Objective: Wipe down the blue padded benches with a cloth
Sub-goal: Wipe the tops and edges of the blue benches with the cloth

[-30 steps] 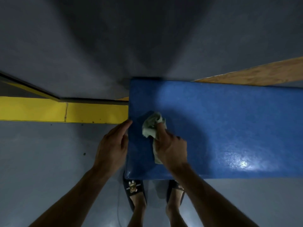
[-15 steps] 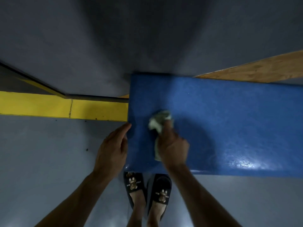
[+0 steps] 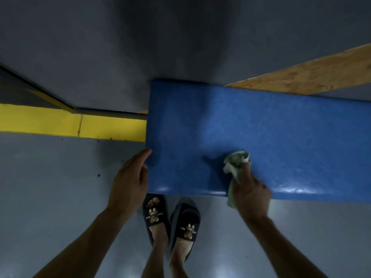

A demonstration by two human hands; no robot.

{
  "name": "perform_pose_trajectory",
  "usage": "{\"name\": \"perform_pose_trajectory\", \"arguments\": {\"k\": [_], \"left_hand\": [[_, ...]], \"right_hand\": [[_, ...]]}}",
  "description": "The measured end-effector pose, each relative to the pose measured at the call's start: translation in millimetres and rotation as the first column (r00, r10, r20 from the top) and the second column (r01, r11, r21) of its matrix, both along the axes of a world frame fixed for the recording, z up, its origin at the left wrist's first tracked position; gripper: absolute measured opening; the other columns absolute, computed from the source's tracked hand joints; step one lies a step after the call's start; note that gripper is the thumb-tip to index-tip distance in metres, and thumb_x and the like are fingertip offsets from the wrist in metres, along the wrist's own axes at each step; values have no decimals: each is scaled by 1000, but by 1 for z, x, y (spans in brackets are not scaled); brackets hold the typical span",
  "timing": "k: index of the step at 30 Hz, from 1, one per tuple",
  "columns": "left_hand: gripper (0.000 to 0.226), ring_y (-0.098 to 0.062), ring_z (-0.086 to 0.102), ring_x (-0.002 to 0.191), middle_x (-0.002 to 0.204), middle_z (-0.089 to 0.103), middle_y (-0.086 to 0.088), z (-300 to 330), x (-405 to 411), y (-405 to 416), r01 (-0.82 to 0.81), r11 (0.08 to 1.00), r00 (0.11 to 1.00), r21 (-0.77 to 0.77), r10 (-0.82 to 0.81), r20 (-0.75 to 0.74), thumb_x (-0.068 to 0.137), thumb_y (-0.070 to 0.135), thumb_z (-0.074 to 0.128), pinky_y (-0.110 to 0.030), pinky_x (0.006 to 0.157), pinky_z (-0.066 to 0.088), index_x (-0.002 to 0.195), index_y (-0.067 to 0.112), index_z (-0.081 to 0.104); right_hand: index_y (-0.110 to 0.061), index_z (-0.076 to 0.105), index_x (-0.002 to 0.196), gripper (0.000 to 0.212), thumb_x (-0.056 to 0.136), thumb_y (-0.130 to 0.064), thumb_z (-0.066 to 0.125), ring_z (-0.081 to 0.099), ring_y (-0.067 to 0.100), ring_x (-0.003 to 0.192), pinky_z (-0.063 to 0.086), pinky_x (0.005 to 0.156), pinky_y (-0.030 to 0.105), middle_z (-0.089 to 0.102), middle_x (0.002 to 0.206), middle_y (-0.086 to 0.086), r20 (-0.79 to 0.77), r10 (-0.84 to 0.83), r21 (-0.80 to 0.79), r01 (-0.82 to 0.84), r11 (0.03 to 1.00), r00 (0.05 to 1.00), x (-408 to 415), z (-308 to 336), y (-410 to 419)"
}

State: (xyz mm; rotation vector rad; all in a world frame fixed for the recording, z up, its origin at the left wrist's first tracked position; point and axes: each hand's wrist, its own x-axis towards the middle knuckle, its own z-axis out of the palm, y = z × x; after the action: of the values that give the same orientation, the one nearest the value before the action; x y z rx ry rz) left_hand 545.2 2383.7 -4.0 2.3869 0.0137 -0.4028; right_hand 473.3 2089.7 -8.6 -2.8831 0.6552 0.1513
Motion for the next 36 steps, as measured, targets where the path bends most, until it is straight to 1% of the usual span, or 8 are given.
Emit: {"name": "perform_pose_trajectory", "arguments": {"k": [5,10,14,17,21,24,31,36], "left_hand": [[48,-13,58,102,126,61,1,3,-15,7,10,1000,1000,16,-10,12,100,11,46,-23,83,41,145,29,45],[50,-9,59,98,127,61,5,8,-23,15,23,999,1000,47,-24,12,100,12,44,-22,79,42,146,32,43],[51,-7,57,103,135,58,7,10,-29,22,31,999,999,40,-31,-13,101,14,44,-24,85,43,147,33,40],[49,-4,54,107,137,57,6,9,-27,25,29,1000,999,11,-28,-16,101,13,44,-23,89,41,147,29,42],[47,-15,58,119,141,56,3,5,-20,34,53,998,998,-15,-53,30,100,9,45,-25,95,43,145,23,46],[48,-15,56,123,143,55,4,1,-17,47,52,999,998,-16,-52,27,100,11,46,-26,98,43,146,25,45],[47,-18,58,119,140,56,2,-5,-7,79,68,998,998,2,-68,15,101,12,46,-26,96,44,146,24,45],[48,-17,55,123,142,55,3,-7,-4,90,71,997,997,-32,-71,1,101,10,46,-28,101,42,146,24,45]], "right_hand": [[-16,44,129,66,68,-9,69,66,29,55,51,41,36,72,79,5,77,60,197,-74,978,995,16,-1,107],[-17,59,124,57,70,-32,52,62,26,44,44,36,28,71,70,1,166,318,64,-332,941,933,13,2,78],[-23,46,131,49,85,-35,56,68,38,68,53,57,41,72,88,12,-19,40,-34,-41,999,999,-19,8,-13],[-20,38,129,41,92,-35,49,64,43,82,42,68,40,69,97,17,-81,-186,-45,183,982,979,-34,14,-44],[-17,39,140,53,90,-30,49,65,44,76,47,66,41,68,91,19,-44,-192,-52,189,981,980,-26,4,11],[-24,39,142,57,89,-22,58,68,38,75,47,63,36,71,91,12,3,-177,116,175,978,984,-3,-6,94],[-22,46,124,54,76,-27,70,65,29,54,47,44,31,71,77,2,114,219,122,-233,965,969,31,-9,163],[-20,41,125,36,92,-34,47,63,43,71,48,62,43,67,82,18,-1,-108,-42,108,993,994,14,1,74]]}}
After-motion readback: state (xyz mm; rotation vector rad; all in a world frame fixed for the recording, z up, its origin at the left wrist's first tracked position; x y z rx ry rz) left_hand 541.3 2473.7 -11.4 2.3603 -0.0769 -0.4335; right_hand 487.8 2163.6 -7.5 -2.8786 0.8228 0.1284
